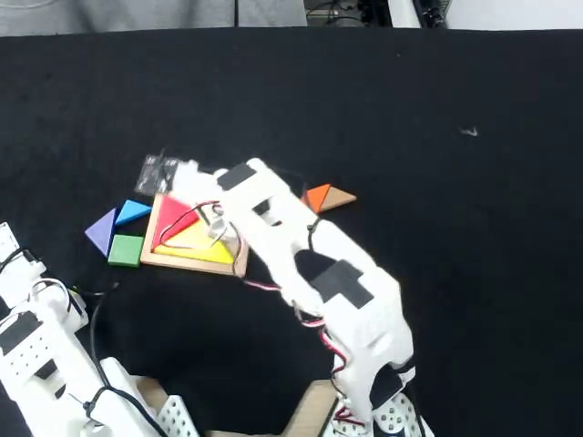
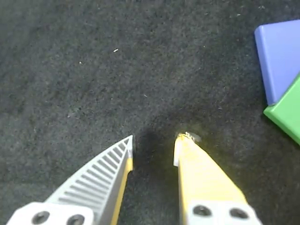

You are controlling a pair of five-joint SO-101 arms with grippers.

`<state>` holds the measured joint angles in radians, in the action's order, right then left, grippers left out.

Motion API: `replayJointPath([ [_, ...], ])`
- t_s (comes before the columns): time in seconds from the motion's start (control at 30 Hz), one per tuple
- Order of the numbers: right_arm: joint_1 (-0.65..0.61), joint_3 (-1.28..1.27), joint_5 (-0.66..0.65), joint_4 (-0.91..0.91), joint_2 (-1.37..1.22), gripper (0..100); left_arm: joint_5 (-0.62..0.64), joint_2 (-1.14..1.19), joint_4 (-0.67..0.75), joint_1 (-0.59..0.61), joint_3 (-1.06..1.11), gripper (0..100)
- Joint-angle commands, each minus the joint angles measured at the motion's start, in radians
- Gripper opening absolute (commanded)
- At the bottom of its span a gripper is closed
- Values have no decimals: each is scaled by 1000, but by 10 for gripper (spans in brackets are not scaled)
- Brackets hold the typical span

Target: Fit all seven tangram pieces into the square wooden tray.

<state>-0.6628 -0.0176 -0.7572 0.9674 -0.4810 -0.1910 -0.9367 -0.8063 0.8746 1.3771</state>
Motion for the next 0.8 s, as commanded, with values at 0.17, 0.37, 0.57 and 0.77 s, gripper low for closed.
replayJointPath([
  [0.17,-58,15,-32,92,48,11,8,-9,17,-10,-16,159],
  [0.37,34,4,181,106,266,11,8,-12,17,-10,-16,159],
  [0.57,91,-90,531,103,409,11,8,-12,17,-10,-16,159],
  [0.77,112,-73,818,112,289,93,8,-12,17,-10,-15,159],
])
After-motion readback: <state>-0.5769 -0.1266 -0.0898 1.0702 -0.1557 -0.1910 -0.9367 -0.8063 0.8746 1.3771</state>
